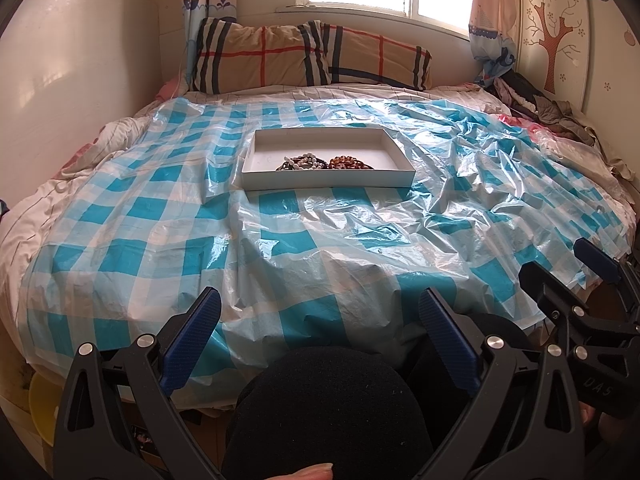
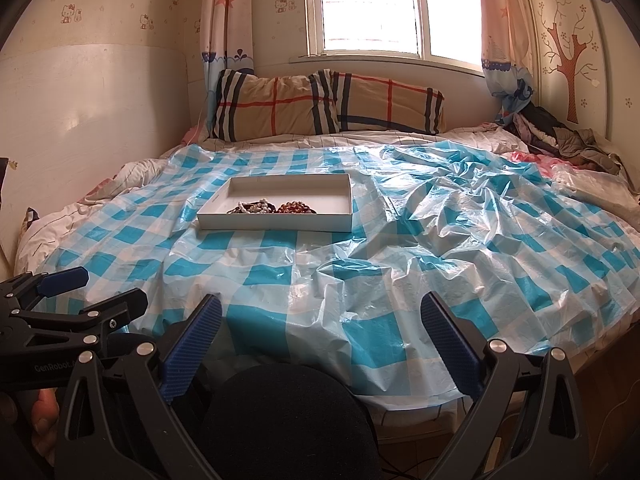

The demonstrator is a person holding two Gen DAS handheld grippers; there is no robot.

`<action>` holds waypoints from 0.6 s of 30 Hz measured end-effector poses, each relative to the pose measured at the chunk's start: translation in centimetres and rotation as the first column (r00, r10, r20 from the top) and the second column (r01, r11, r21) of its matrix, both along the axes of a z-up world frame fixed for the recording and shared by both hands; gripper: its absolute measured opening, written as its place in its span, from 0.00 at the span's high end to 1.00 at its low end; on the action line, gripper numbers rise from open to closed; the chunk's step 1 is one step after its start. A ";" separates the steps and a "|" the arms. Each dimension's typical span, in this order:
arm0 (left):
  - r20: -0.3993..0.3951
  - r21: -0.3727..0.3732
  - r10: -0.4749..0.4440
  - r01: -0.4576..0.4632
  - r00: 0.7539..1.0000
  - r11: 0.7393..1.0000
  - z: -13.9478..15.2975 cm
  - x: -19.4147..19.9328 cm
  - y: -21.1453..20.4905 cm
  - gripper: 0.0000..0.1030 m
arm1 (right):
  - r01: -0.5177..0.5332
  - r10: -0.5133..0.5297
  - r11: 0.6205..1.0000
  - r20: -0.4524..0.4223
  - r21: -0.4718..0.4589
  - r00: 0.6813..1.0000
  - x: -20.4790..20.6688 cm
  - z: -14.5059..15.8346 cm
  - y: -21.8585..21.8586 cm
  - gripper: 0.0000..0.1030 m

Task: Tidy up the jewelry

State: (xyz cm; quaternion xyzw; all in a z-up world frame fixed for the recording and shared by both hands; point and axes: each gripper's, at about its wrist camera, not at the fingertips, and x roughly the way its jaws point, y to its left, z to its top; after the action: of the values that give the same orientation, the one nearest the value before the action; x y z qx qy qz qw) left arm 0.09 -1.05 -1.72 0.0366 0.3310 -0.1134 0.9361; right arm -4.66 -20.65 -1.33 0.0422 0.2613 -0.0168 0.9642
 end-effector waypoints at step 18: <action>-0.002 0.000 0.000 0.000 1.000 1.000 0.1 0.1 0.0 0.08 | 0.000 0.000 1.000 0.000 -0.004 1.000 0.0 0.0 0.1 0.07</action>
State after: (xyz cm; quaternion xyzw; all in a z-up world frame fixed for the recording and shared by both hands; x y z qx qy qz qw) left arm 0.15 -1.09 -1.67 0.0363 0.3321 -0.1137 0.9357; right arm -4.65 -20.52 -1.29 0.0404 0.2612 -0.0173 0.9643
